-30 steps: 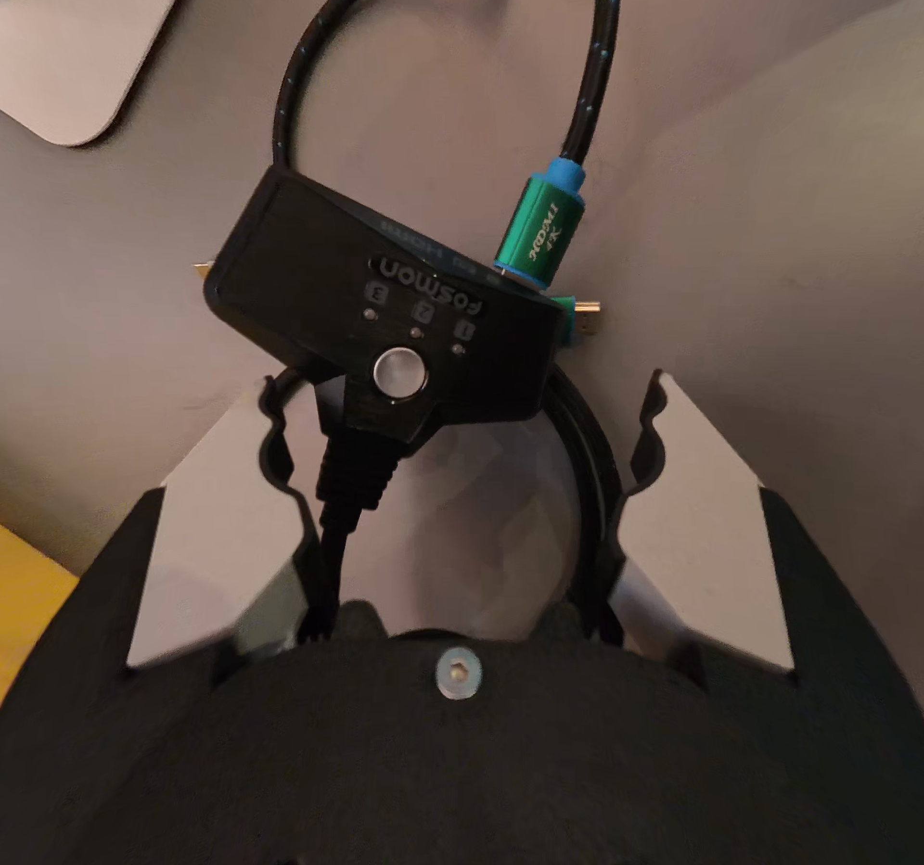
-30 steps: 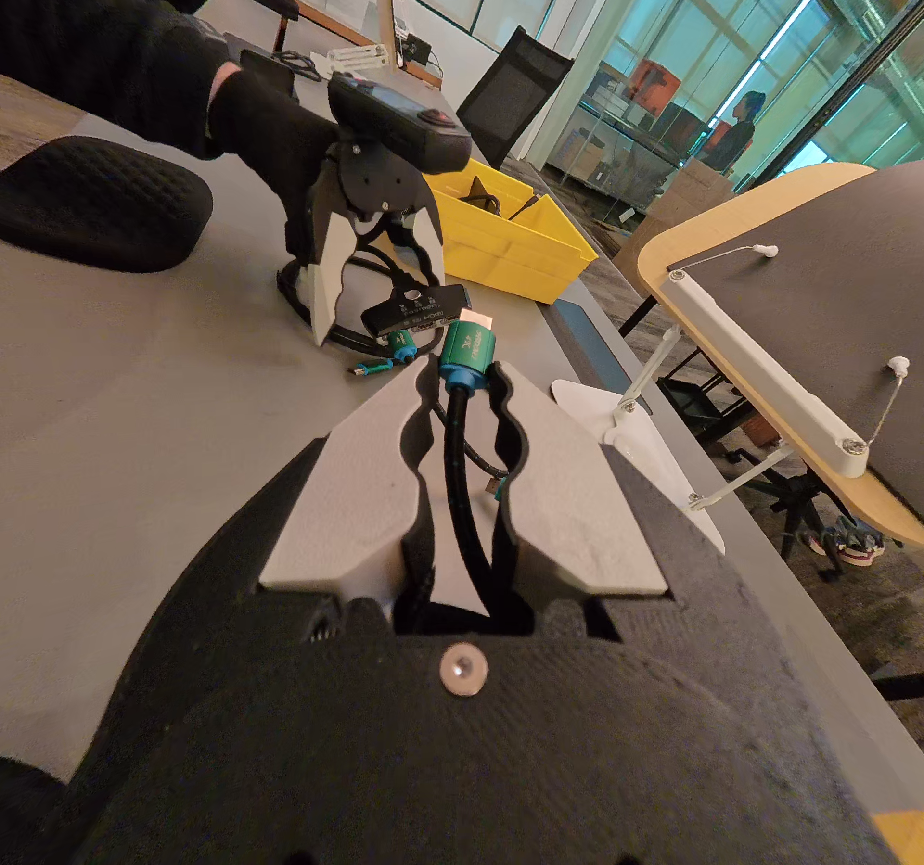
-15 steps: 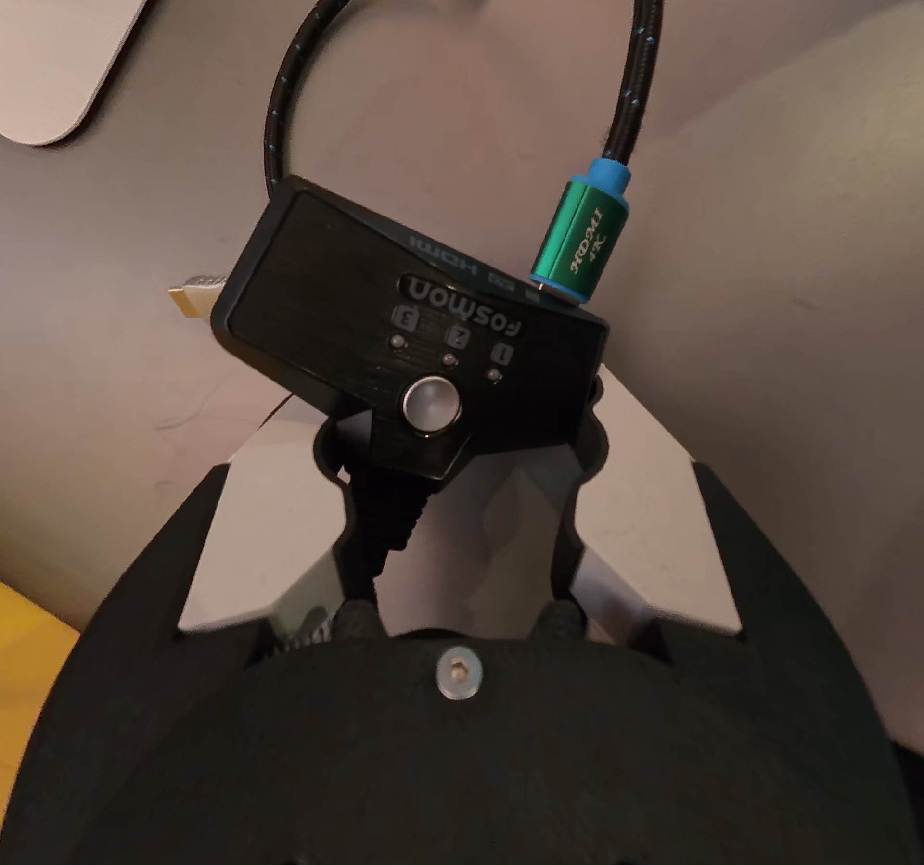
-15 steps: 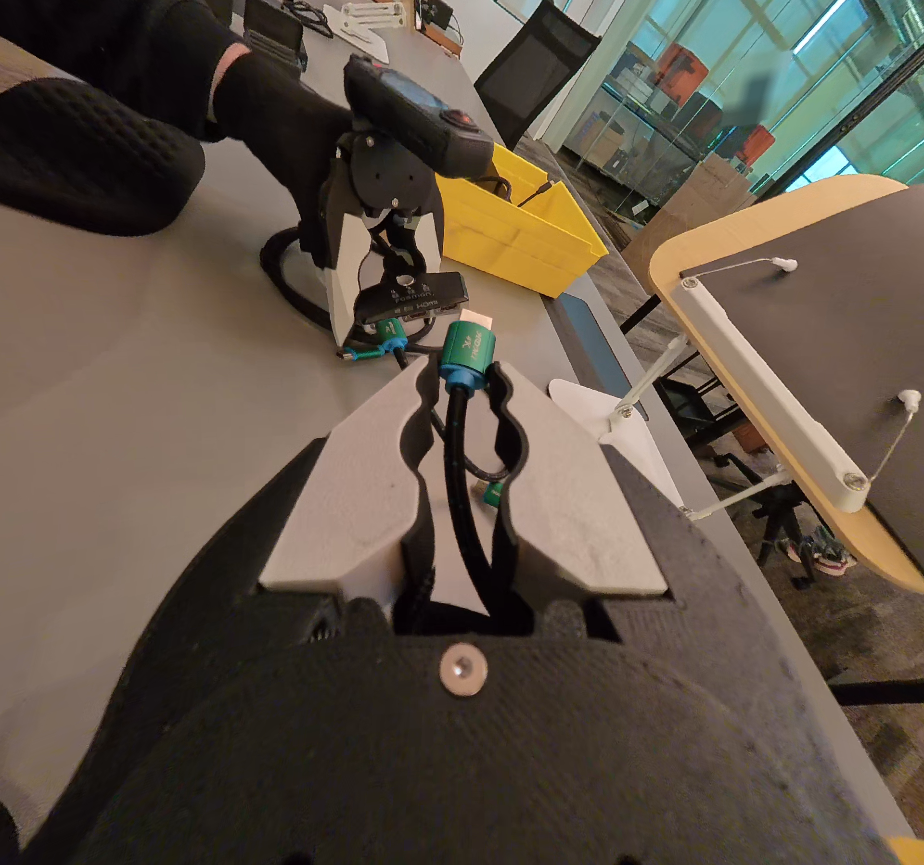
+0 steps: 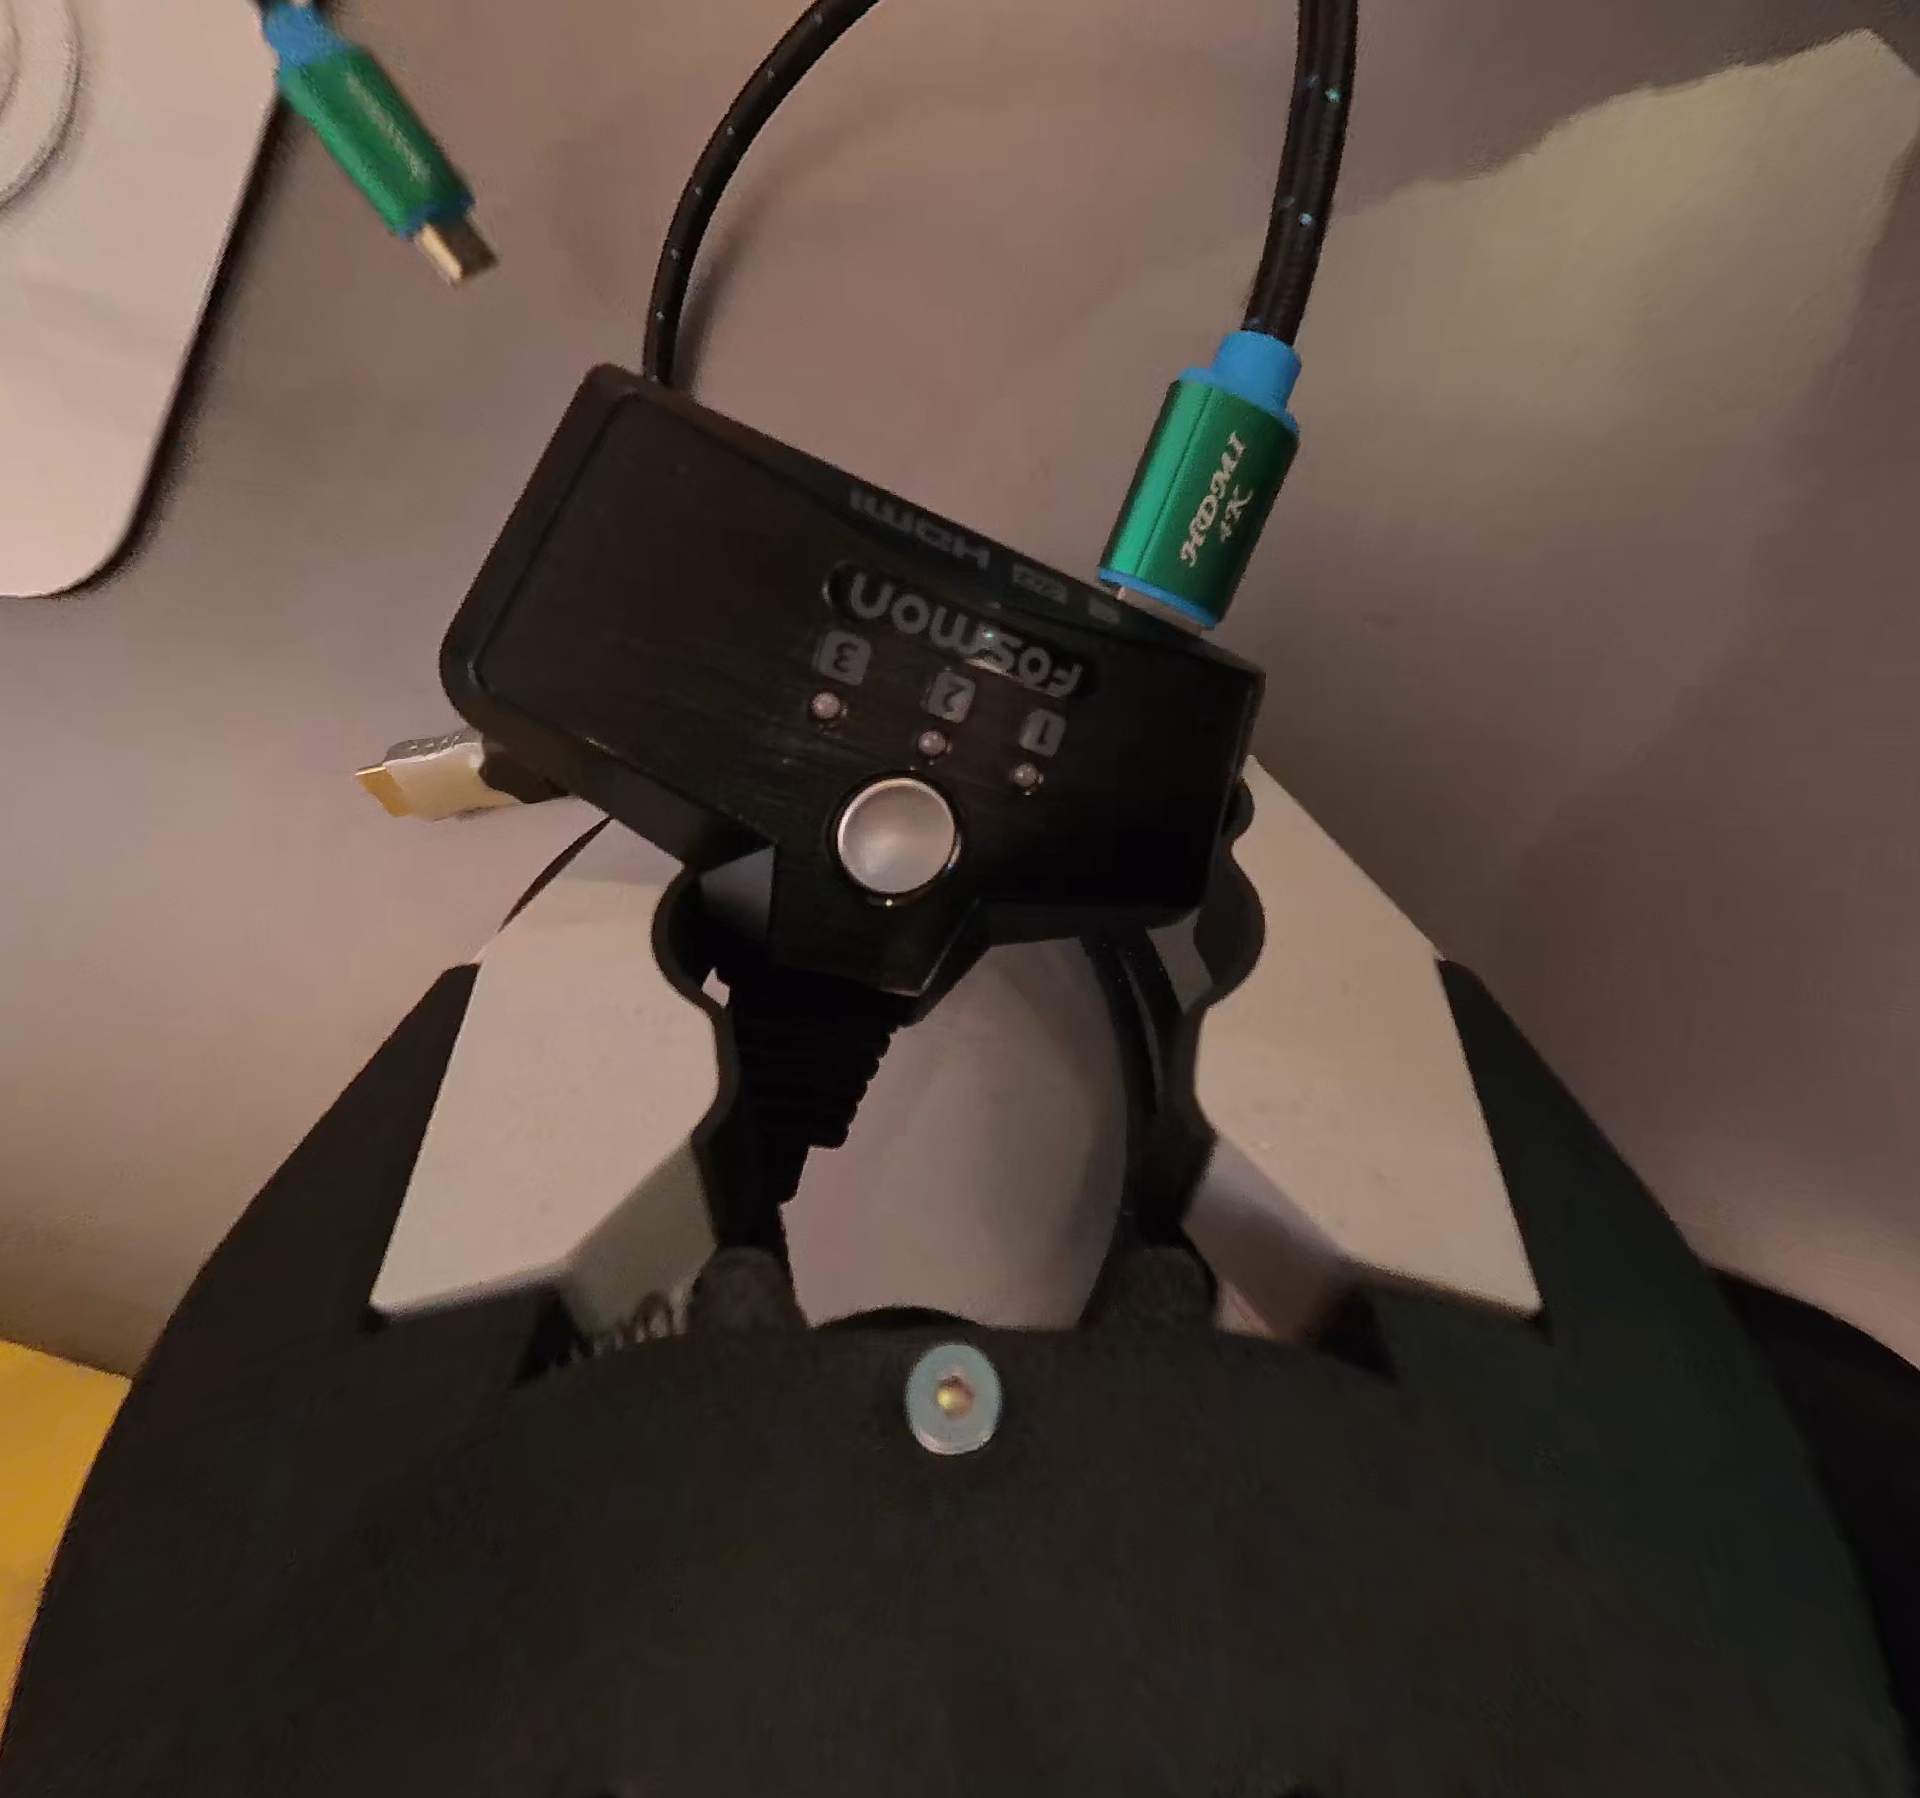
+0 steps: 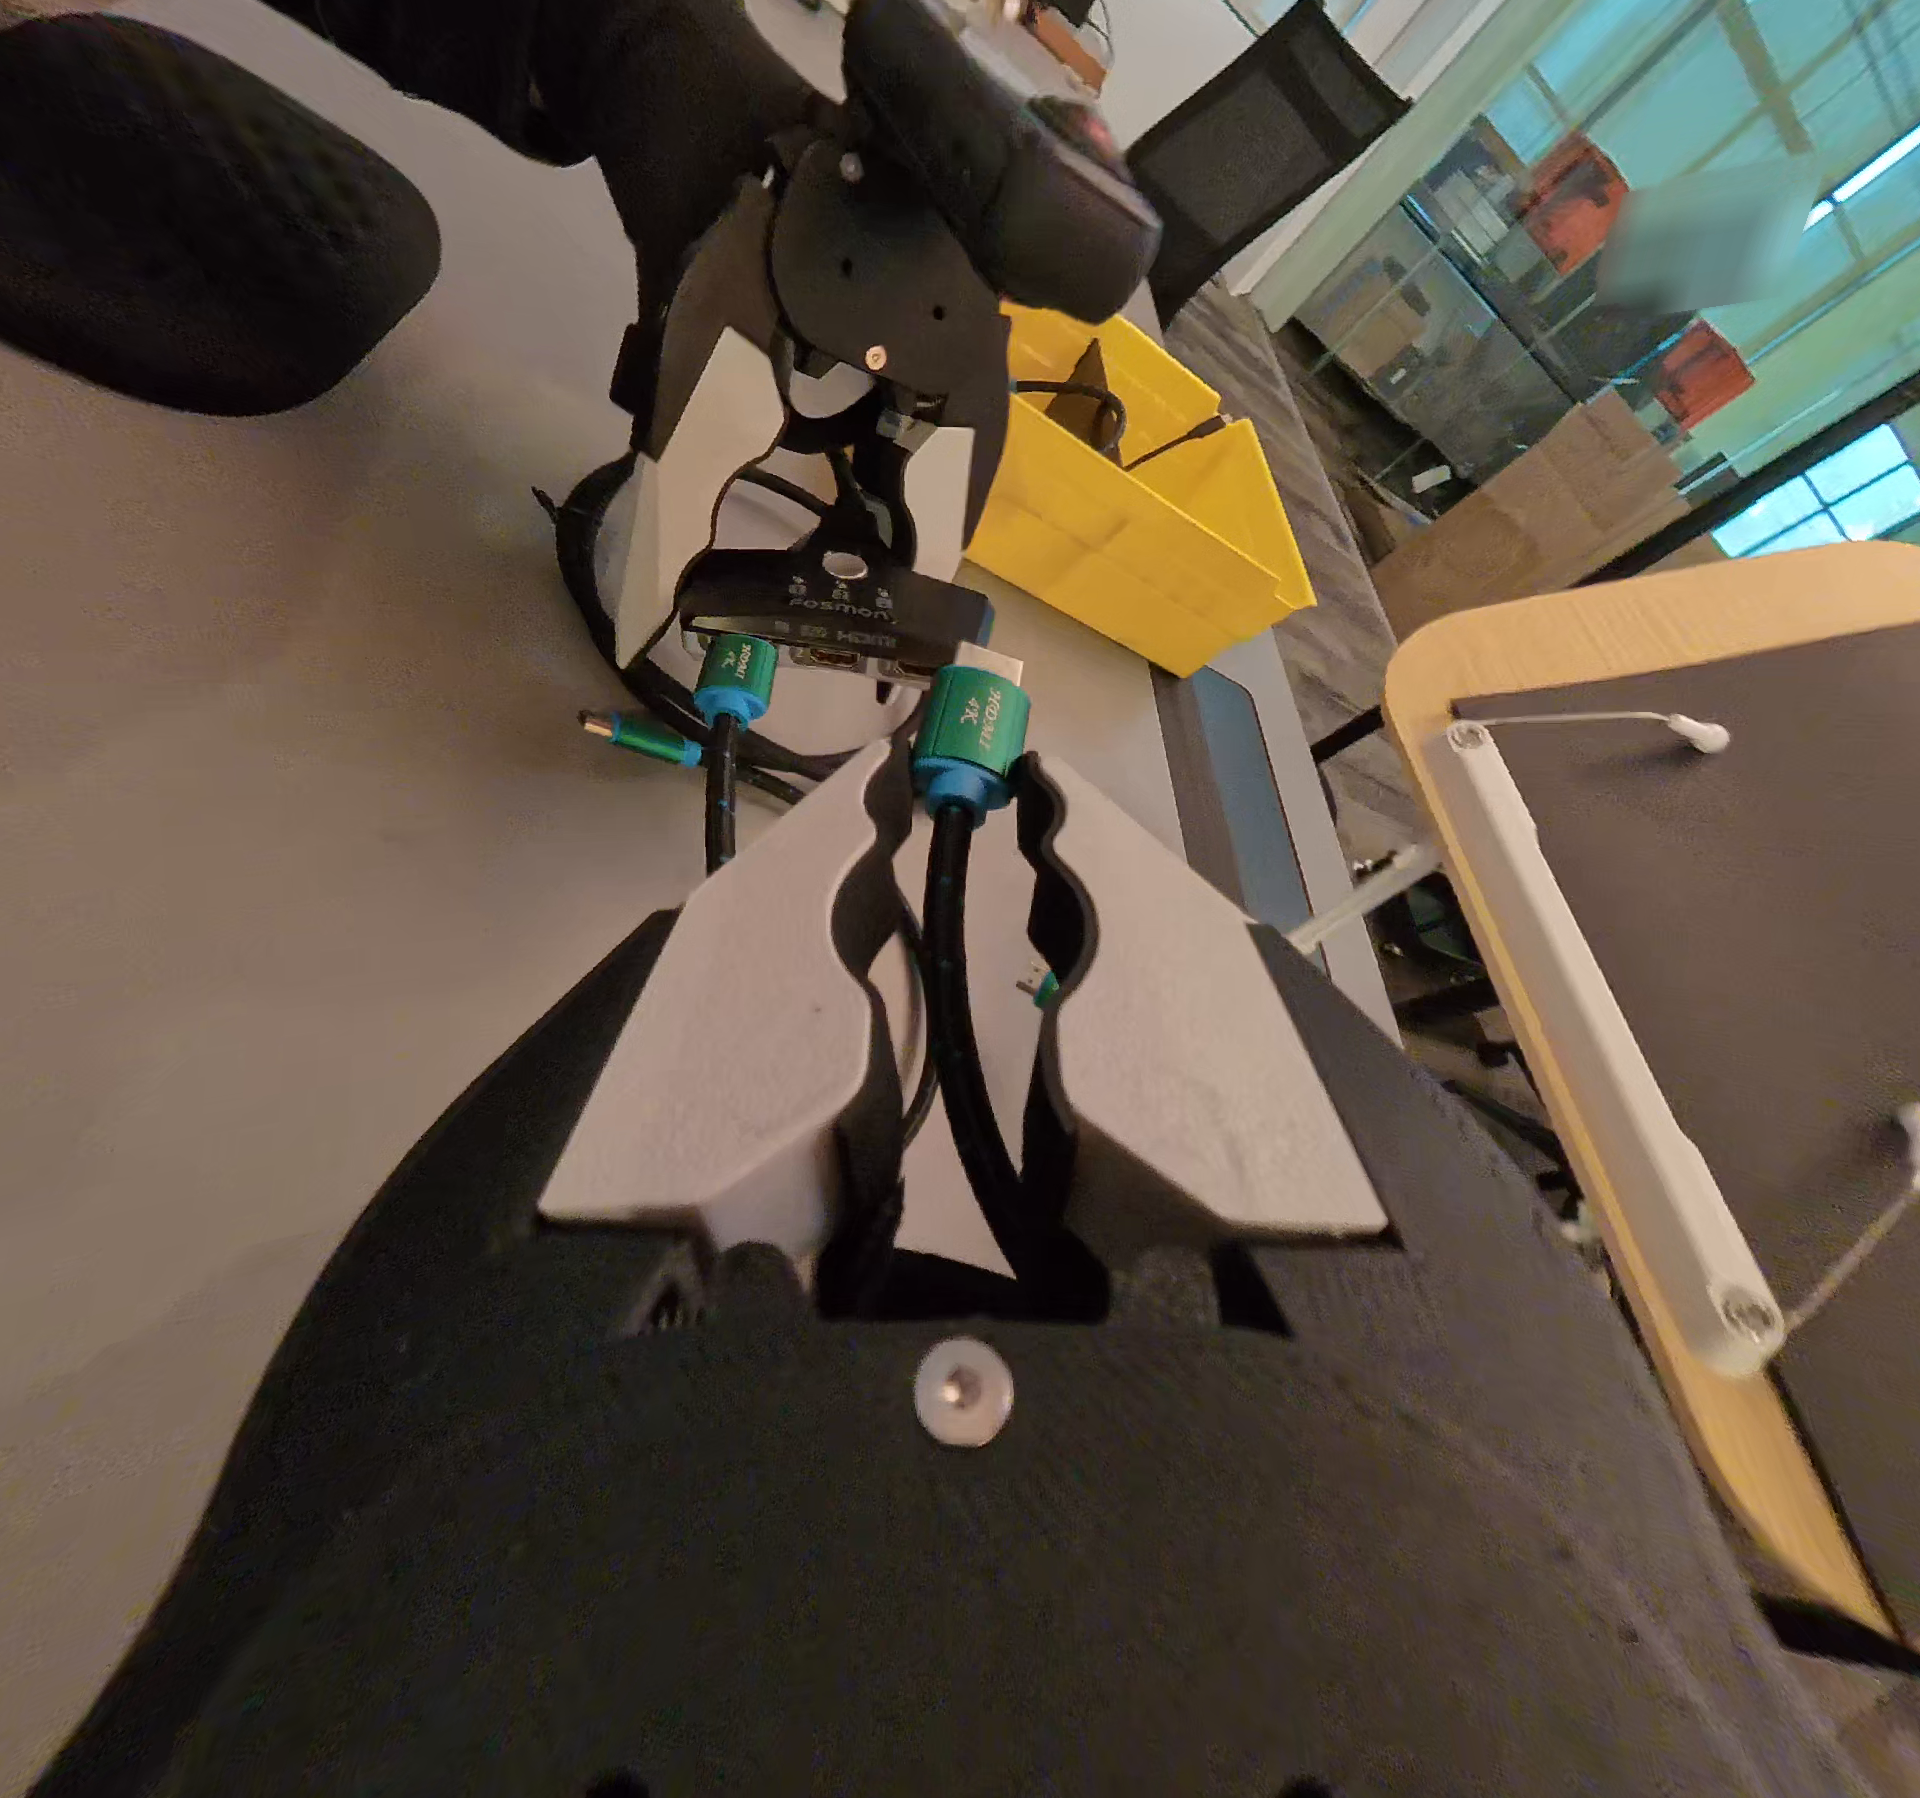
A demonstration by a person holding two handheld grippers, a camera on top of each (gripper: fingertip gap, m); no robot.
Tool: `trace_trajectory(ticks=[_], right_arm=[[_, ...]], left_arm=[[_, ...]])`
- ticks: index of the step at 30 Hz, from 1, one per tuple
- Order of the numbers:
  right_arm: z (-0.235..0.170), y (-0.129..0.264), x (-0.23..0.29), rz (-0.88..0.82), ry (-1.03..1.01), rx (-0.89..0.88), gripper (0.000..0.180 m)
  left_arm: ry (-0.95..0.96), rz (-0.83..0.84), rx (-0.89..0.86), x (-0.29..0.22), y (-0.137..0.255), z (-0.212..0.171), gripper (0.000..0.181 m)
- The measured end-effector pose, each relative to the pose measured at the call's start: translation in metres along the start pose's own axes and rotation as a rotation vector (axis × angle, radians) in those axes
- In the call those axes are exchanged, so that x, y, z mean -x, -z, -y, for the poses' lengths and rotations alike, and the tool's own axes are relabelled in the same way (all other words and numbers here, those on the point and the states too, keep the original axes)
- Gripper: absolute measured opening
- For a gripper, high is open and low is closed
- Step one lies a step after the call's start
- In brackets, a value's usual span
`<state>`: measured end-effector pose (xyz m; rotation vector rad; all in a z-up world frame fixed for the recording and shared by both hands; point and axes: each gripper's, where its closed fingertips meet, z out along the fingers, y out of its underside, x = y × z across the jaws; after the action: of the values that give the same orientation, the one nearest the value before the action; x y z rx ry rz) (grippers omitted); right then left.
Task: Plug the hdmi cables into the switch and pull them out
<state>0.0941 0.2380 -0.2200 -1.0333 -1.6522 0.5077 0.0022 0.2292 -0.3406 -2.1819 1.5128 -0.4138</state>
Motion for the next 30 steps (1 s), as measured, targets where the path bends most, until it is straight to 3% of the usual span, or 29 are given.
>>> trace_trajectory(ticks=[12, 30], right_arm=[[-0.021, -0.051, 0.012, 0.122, 0.031, 0.037, 0.018], [-0.034, -0.059, 0.014, 0.117, -0.010, 0.037, 0.018]], left_arm=[[-0.065, -0.052, 0.059, -0.002, 0.008, 0.006, 0.093], [-0.076, -0.075, 0.117, -0.002, 0.003, 0.007, 0.093]])
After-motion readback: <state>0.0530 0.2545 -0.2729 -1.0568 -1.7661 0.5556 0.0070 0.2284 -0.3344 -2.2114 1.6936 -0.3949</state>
